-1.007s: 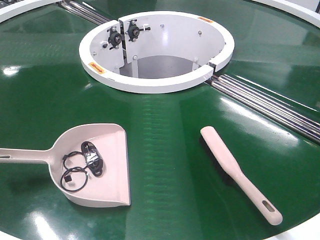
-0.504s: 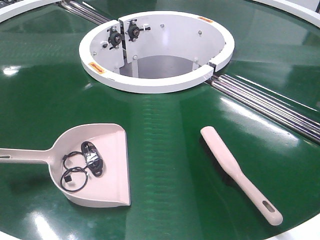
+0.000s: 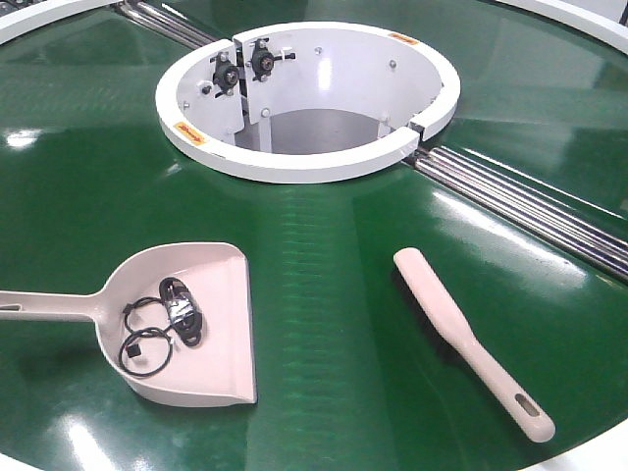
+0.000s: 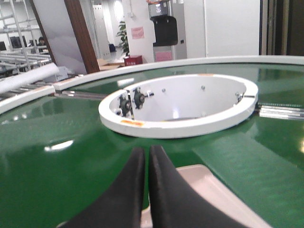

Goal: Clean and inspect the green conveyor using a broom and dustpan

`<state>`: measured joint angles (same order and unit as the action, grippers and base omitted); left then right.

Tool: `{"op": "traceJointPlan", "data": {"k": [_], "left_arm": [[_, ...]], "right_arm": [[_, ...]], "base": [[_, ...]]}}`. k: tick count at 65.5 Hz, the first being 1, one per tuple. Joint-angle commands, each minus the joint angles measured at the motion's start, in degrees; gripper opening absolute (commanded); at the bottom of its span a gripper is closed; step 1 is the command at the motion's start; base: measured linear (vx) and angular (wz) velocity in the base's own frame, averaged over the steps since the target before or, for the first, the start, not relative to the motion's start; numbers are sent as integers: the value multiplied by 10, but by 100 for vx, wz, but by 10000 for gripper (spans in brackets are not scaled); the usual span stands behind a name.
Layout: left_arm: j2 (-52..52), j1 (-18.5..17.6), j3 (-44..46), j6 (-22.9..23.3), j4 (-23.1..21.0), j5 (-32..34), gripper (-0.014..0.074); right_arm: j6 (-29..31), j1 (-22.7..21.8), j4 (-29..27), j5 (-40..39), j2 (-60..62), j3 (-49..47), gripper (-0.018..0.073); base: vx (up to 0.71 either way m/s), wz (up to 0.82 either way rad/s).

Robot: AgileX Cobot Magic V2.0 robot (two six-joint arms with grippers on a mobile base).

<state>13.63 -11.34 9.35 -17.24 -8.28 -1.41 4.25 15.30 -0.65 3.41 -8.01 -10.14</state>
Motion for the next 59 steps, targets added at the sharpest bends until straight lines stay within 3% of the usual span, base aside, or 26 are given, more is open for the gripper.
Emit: {"op": "traceJointPlan", "data": {"k": [1,7,15,19,30,59], "left_arm": [[-7,9,-21,27,-1,41,-6],[-43,31,-64,77,15,41,-6],[-110,44,-118,161,79,42,-6],[-142,44,-115,191,104,-16,-6],[-152,45,-116,206,109,-54,-6],[-152,45,-116,203,98,-6,-6]], "right_arm": [[1,-3,2,-44,-7,-17,-8],[1,-3,2,-44,-7,-17,-8],[1,-3,2,-44,-7,-17,-8],[1,-3,2,-44,-7,-17,-8],[1,-3,2,-44,-7,-17,-8],[1,-3,2,-44,-7,-17,-8]], "base": [[0,0],[0,0],[0,0],[0,0],[0,0],[0,0]]}}
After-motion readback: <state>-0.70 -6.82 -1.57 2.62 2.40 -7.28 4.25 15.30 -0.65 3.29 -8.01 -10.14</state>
